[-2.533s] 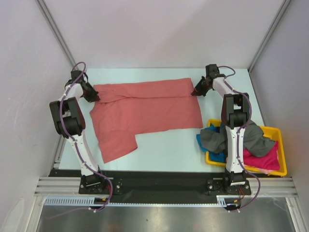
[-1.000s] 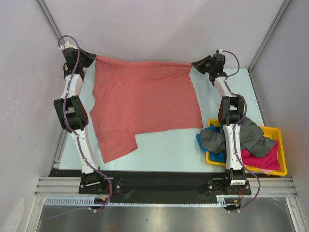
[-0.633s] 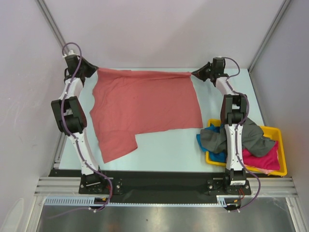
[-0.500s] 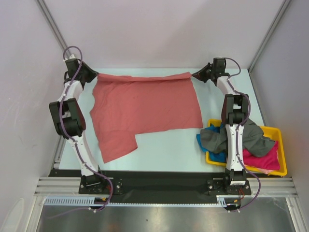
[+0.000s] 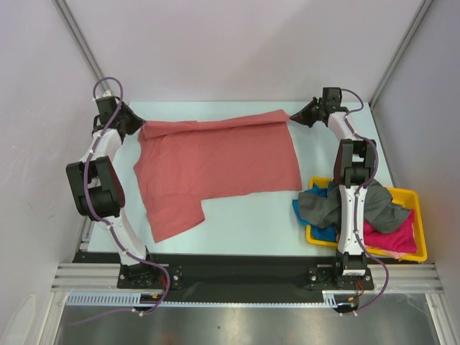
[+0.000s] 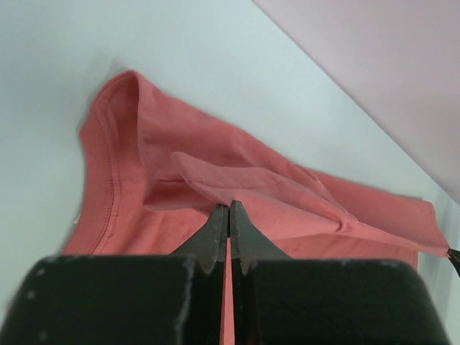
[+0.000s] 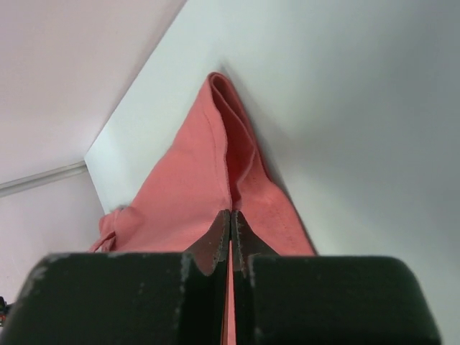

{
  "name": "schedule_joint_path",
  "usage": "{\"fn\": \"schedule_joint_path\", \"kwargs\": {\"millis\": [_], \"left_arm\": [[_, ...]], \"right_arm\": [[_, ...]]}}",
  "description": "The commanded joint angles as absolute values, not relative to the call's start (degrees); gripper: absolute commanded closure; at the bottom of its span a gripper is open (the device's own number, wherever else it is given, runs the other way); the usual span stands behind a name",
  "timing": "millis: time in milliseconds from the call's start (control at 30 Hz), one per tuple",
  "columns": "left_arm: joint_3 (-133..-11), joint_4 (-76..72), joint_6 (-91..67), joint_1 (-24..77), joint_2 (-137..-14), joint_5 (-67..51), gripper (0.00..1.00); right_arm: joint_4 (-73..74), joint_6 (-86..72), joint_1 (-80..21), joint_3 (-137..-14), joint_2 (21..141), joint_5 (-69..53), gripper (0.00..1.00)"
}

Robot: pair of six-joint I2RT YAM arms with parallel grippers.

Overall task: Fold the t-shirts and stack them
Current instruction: Fold the tshirt

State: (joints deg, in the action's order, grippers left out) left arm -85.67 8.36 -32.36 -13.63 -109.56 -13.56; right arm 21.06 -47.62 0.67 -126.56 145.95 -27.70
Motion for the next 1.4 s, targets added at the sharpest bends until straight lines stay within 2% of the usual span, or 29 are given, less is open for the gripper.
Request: {"fn": "schedule_joint_path", "kwargs": {"millis": [0, 600, 900, 1367], "left_arm": [[-84.64, 9.75, -30.67, -14.15, -107.14, -11.78, 1.00], [-85.69, 14.41, -28.04, -16.26, -110.39, -9.67, 1.00], [-88.15, 15.38, -27.51, -16.52, -112.41, -9.67, 1.00], [-86.92, 16.35, -27.16, -16.61, -113.82, -9.67, 1.00]], "right_arm": [[22.33, -45.97, 1.14, -125.08, 141.33, -27.69, 1.00], [25.22, -43.60, 0.18, -120.33, 140.19, -26.46, 1.00], [20.66, -42.89, -1.40, -111.72, 132.90, -25.31, 1.00], [23.55, -42.54, -2.64, -107.75, 131.40, -21.97, 1.00]]}}
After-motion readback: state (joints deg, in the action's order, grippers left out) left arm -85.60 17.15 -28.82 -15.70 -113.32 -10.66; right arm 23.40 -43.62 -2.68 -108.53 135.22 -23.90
